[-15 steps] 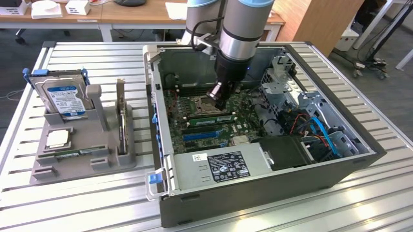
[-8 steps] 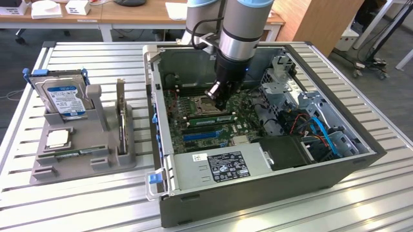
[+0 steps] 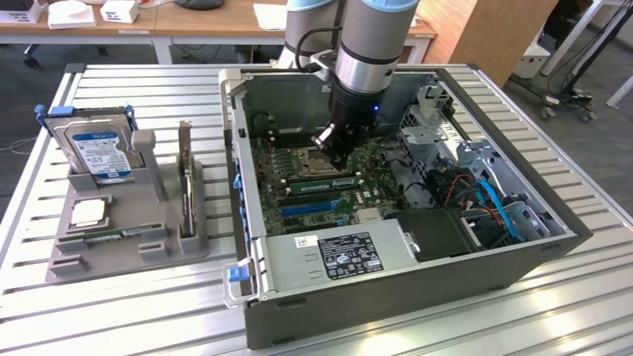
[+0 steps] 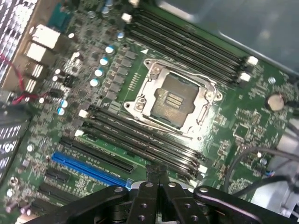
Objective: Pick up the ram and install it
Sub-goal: 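Press down the ram until it locks into place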
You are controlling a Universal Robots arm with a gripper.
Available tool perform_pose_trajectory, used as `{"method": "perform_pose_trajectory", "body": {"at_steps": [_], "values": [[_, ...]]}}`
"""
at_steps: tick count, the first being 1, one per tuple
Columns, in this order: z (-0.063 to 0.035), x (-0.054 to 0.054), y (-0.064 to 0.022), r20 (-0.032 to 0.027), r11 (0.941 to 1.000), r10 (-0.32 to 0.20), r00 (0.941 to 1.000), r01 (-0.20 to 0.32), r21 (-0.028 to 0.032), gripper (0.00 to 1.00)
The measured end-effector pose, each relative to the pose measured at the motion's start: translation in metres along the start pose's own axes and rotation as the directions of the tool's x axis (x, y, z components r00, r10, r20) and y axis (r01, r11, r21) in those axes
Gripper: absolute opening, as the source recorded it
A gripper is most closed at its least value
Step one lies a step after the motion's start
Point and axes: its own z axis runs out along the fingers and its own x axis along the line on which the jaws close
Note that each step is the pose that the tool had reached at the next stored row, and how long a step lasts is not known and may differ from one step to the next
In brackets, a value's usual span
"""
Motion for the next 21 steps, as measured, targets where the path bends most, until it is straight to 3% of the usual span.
{"method": "perform_pose_trajectory", "body": {"at_steps": [7,12,17,21], "values": [[0.0006,0.0000,0.0000,0.0037,0.9931,0.117,0.9931,-0.117,0.0040,0.10],[0.0010,0.0000,0.0000,0.0067,0.9794,0.202,0.9794,-0.202,0.0065,0.10],[0.0013,0.0000,0.0000,0.0097,0.9603,0.279,0.9603,-0.279,0.0087,0.10],[0.0014,0.0000,0.0000,0.0101,0.9576,0.288,0.9576,-0.288,0.0089,0.10]]}}
